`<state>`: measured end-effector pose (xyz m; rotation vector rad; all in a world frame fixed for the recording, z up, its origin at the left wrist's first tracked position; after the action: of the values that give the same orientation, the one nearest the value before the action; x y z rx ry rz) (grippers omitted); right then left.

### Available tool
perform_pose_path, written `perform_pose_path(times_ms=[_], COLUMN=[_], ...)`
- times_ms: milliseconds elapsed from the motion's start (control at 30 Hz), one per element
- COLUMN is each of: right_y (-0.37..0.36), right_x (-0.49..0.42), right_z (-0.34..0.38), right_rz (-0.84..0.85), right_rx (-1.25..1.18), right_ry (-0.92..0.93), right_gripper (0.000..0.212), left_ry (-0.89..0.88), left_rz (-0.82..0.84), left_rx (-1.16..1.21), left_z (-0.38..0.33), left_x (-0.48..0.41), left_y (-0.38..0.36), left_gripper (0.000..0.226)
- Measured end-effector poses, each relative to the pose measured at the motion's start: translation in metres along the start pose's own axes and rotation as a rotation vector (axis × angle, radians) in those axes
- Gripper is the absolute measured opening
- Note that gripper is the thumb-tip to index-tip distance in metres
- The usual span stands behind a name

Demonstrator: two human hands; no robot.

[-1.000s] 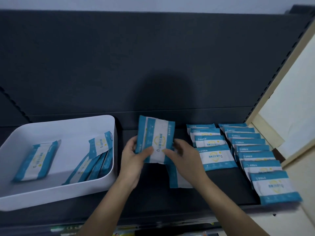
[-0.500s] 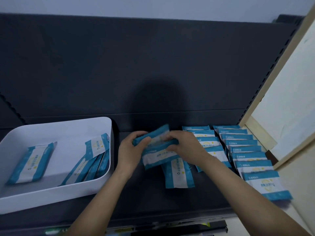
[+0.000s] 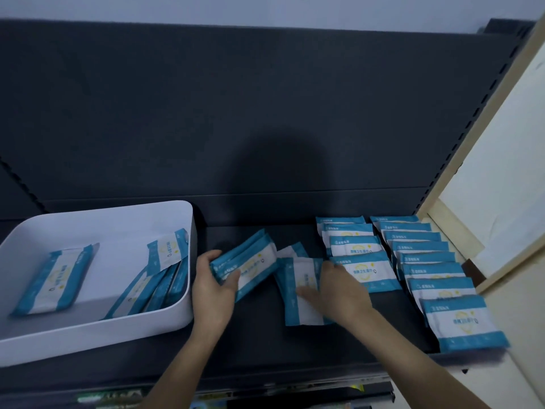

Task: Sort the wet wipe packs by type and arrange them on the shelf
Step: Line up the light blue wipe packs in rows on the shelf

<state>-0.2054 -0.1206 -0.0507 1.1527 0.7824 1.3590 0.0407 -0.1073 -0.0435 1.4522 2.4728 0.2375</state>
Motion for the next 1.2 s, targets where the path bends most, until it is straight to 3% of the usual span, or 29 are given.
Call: perform_pose_path(times_ms=[200, 367, 500, 600, 767, 900, 1100, 1200], right_y=[-0.006, 0.000, -0.012, -0.012, -0.014, -0.020, 0.002, 0.003], right_x=[0.002, 0.012, 0.025, 0.030, 0.027, 0.016, -0.006, -0.021], right_z=[0.001, 0.027, 0.059, 0.084, 0.105, 0.100, 0.074, 0.040], right_rz=[-0.075, -0.302, -0.355, -0.365, -0.355, -0.240, -0.336, -0.159], right_rx=[-0.092, 0.155, 0.108, 0.060, -0.046, -0.086, -0.103, 0.002], right_ry=[0.029, 0.314, 0.634, 0.709, 0.768, 0.759, 0.688, 0.557], right_gripper=[0.051, 0.055, 0.068, 0.061, 0.048, 0.039, 0.040, 0.060], left_ry=[0.019, 0.017, -0.013, 0.000, 0.044, 0.125, 0.009, -0.032], left_rz=[-0.027, 0.008, 0.136, 0.246, 0.335, 0.417, 0.197, 0.100], left_rx=[0.028, 0.052, 0.044, 0.103, 0.160, 0.079, -0.073, -0.066], left_z=[0.010, 0.012, 0.018, 0.019, 0.021, 0.031, 0.026, 0.026], left_x=[0.005, 0.000, 0.001, 0.007, 0.012, 0.017, 0.003, 0.001], left_y=[-0.001, -0.005, -0.012, -0.020, -0.018, -0.025, -0.015, -0.005], left_gripper=[0.038, 0.037, 0.034, 0.026, 0.035, 0.064, 0.044, 0.046])
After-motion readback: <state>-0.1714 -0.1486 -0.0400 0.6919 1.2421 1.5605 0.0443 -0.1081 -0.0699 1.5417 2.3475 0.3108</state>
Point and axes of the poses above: each hand's wrist, its own x-axis away from the middle knuckle, its own y-axis out of the back of the hand, z = x × y, the point moved 9 cm from there along -x, towards the middle knuckle, and after that the axes turned 5 degrees about -z, right-handed, at the moved point
